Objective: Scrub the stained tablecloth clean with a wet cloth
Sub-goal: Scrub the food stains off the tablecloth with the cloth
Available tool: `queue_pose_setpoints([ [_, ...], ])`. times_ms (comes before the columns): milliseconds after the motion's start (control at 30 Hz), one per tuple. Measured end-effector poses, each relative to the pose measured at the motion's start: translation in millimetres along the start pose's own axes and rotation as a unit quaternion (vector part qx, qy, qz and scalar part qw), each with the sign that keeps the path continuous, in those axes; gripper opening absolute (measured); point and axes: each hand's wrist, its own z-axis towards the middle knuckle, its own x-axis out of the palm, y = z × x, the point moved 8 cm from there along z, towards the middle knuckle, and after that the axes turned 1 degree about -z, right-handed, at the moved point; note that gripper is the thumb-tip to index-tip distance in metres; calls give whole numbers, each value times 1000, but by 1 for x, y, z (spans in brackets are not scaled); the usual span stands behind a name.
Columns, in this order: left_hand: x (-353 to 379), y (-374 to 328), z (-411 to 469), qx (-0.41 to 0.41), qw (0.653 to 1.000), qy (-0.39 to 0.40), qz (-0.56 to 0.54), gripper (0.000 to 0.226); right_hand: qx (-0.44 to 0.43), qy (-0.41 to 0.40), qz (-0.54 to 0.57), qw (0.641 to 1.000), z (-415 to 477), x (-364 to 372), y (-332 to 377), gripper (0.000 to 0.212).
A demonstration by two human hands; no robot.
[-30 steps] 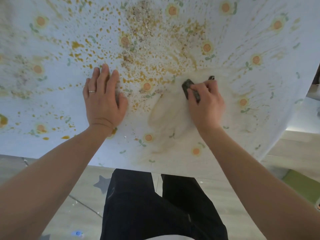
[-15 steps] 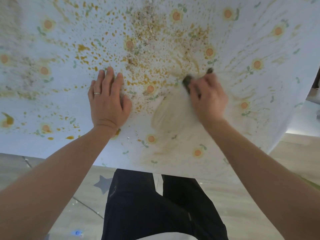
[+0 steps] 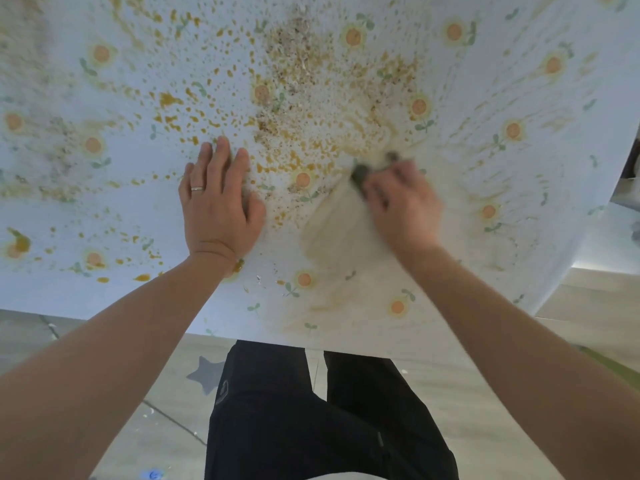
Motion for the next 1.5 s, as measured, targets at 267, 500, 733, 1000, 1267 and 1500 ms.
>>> queue_pose_setpoints([
  [267,1,0,0,-7,1000,22,-18,61,-27,73,34,996,-36,16,38,12],
  [500,-19,-17,55,70,997,25,-2,43,69,43,-14,997,3,-11,-35,18],
  [733,0,-45,165,28,996,81,-23,64,251,-49,-61,965,89,-17,-79,23],
  [1000,5,-49,176,-5,998,57,-16,64,-150,74,79,983,-30,17,46,9],
  [1267,6,-50,180,0,999,39,-26,62,184,-47,-53,980,122,-27,-133,25],
  [1500,10,-51,192,26,998,57,-26,64,-5,23,42,999,97,28,14,10],
])
